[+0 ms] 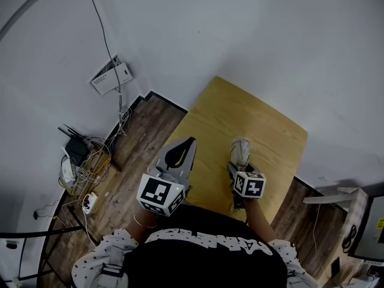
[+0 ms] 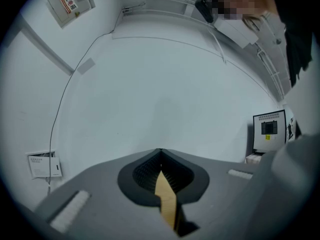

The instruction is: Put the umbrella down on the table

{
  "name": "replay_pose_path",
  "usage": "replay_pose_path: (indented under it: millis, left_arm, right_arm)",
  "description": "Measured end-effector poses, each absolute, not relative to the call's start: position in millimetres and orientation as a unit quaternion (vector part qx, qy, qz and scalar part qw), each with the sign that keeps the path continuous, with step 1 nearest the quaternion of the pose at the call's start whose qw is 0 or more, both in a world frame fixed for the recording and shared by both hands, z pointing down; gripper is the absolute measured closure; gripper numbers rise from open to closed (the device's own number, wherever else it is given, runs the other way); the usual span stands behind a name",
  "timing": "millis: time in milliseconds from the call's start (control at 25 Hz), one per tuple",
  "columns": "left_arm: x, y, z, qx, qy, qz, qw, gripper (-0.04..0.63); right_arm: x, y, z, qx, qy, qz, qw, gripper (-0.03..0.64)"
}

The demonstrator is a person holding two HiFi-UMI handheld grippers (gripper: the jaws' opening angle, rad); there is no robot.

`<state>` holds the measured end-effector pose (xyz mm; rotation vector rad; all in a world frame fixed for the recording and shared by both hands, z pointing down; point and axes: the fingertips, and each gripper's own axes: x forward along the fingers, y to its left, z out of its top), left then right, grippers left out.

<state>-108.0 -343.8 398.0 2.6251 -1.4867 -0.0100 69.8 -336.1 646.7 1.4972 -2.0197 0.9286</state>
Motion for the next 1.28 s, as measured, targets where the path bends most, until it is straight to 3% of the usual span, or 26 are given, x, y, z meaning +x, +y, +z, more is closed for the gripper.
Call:
replay_pose_path:
  millis: [1280]
  left_arm:
    - [-110.8,-344.0,395.8,0.869,-0.49,-0.013,0.065,0.595]
  right_arm:
    - [65.9,-337.7,688.5,0.519,-0.716,0.355,0.304,0.325]
